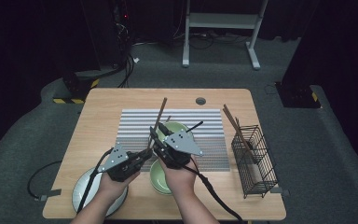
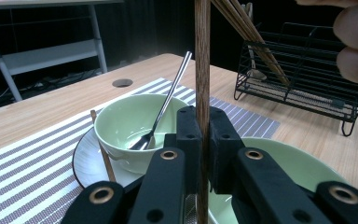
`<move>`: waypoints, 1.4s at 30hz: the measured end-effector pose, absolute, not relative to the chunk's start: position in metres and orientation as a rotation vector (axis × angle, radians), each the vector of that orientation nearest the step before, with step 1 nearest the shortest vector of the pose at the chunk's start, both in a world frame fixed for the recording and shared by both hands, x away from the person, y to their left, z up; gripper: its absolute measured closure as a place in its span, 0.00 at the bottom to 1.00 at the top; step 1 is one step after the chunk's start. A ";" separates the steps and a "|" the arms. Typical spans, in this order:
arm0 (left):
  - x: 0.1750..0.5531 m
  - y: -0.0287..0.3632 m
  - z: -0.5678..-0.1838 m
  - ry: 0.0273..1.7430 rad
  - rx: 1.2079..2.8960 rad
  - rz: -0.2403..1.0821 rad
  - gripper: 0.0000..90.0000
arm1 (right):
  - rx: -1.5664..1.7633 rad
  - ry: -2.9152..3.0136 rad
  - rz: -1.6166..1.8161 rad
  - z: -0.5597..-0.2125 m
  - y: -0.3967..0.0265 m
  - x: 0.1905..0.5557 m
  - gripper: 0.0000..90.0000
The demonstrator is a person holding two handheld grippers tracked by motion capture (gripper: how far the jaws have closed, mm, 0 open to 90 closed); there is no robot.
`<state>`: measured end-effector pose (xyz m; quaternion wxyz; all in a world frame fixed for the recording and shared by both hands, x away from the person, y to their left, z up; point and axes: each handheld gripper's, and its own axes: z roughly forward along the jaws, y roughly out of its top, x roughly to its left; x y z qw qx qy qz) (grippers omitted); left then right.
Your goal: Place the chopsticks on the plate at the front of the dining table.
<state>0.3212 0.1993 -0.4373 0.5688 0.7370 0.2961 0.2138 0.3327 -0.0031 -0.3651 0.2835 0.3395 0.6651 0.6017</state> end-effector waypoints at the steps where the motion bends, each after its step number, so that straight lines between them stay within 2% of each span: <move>1: 0.321 0.199 -0.437 0.692 1.729 0.500 0.94 | 0.911 1.781 1.608 -0.366 -0.004 0.333 0.76; 28: 0.317 0.204 -0.443 0.673 1.681 0.447 0.94 | 0.989 1.772 1.592 -0.378 -0.017 0.344 0.71; 35: 0.318 0.201 -0.449 0.680 1.693 0.429 0.94 | 0.980 1.789 1.644 -0.375 -0.017 0.341 0.80; 42: 0.317 0.203 -0.448 0.674 1.683 0.430 0.94 | 0.993 1.788 1.640 -0.375 -0.019 0.341 0.79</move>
